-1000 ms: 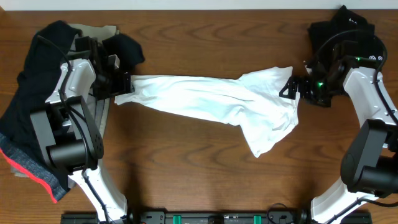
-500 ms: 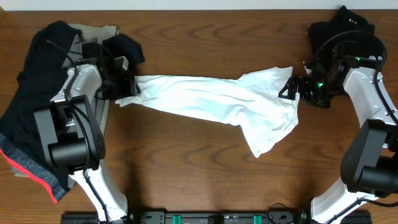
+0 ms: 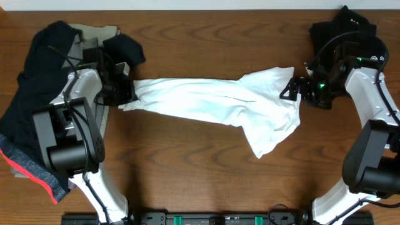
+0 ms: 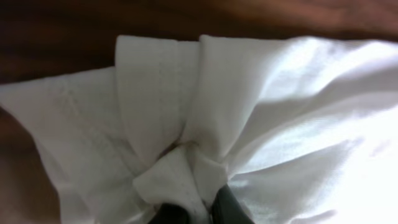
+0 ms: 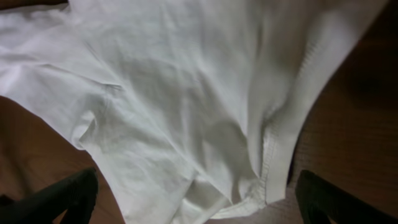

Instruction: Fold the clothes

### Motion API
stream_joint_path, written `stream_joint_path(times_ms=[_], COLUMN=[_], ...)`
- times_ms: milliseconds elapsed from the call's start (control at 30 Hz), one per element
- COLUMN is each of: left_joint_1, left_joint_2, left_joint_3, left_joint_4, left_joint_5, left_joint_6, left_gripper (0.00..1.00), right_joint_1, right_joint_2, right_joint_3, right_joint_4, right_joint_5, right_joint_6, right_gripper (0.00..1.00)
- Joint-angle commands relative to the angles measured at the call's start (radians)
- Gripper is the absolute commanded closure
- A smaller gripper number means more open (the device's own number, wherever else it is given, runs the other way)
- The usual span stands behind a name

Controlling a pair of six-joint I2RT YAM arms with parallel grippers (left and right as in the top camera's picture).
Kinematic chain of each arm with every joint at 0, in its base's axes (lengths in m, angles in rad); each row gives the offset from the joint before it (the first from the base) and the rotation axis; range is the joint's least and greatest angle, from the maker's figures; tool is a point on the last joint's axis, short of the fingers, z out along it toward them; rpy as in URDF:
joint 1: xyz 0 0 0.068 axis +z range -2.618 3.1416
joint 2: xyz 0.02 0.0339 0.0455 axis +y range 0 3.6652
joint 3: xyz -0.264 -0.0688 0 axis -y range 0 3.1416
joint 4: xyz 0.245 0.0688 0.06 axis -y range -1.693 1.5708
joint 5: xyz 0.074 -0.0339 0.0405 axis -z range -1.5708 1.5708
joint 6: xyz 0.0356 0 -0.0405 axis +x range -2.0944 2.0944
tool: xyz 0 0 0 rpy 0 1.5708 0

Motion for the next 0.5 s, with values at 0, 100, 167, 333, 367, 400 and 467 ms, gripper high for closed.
stream_joint_path(times_ms=[0, 100, 167, 333, 367, 400, 467], left_joint_1=[0.034, 0.055, 0.066, 0.053, 0.044, 0.03, -0.008], left_joint_2=[-0.083, -0.169, -0.219, -0.291, -0.294, -0.297, -0.297], left_joint_3=[0.044, 0.048, 0.048, 0.048, 0.048, 0.048, 0.048], left_joint_4=[-0.032, -0.033, -0.035, -0.052, -0.059, -0.066, -0.077], left_joint_5=[-0.085, -0.105, -0.106, -0.106, -0.106, -0.106, -0.106], left_joint_6=[-0.015, -0.024, -0.025, -0.027, -0.027, -0.027, -0.027], left_gripper=[0.94, 0.94, 0.94, 0.94, 0.94, 0.94, 0.94], right_joint_1=[0.018, 0.02, 0.021, 0.021, 0.021, 0.021, 0.021], right_joint_2=[-0.011, -0.011, -0.011, -0.011, -0.011, -0.011, -0.011], right_joint_3=[0.018, 0.018, 0.018, 0.018, 0.018, 0.018, 0.018], right_joint_4=[-0.006, -0.013, -0.015, -0.017, -0.018, -0.021, -0.022], right_joint_5=[-0.019, -0.019, -0.019, -0.019, -0.019, -0.019, -0.019], right_joint_6=[-0.009, -0.009, -0.009, -0.009, -0.009, -0.009, -0.009], right_gripper=[0.01, 0.01, 0.01, 0.01, 0.01, 0.01, 0.01])
